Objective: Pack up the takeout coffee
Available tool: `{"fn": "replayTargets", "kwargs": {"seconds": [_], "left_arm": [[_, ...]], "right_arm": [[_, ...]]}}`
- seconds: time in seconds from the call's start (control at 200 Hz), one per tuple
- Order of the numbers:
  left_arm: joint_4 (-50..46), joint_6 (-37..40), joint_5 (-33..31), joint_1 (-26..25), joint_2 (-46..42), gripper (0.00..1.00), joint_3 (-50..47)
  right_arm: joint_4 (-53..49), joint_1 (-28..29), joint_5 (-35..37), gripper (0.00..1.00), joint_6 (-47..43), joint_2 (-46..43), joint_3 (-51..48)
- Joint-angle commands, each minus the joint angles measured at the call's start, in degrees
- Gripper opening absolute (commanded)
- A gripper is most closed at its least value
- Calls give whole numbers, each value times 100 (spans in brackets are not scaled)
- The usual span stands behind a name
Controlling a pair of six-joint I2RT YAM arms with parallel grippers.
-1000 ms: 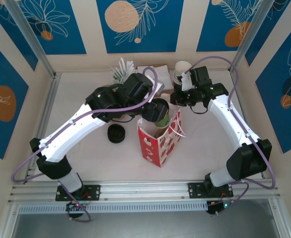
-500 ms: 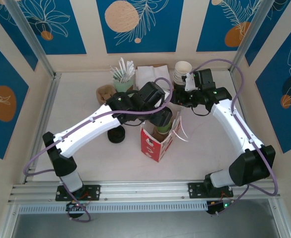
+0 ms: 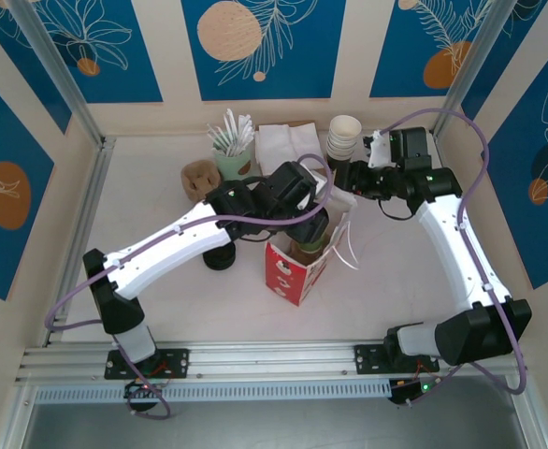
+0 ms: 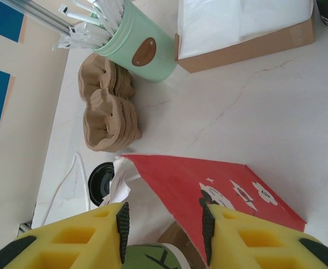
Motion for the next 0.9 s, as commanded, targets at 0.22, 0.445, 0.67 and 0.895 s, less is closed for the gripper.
{"fn": "replayTargets", "kwargs": {"seconds": [0.22,0.445,0.67,0.895], "left_arm": [[43,214,-234,-292,147,64,-217],[121,322,-340,-399,194,64,-404],[88,479,-603,-353,541,65,-238],[371,655,-620,-187,572,64,-216]], "right_arm": [[-457,-37,-401,41,-472,-211,-225],[-393,-23,-393,42,-661,-225,-410],[-454,-19,-564,42,-854,-220,-376],[-302,-55,-430,43,-1005,-562,-394]]}}
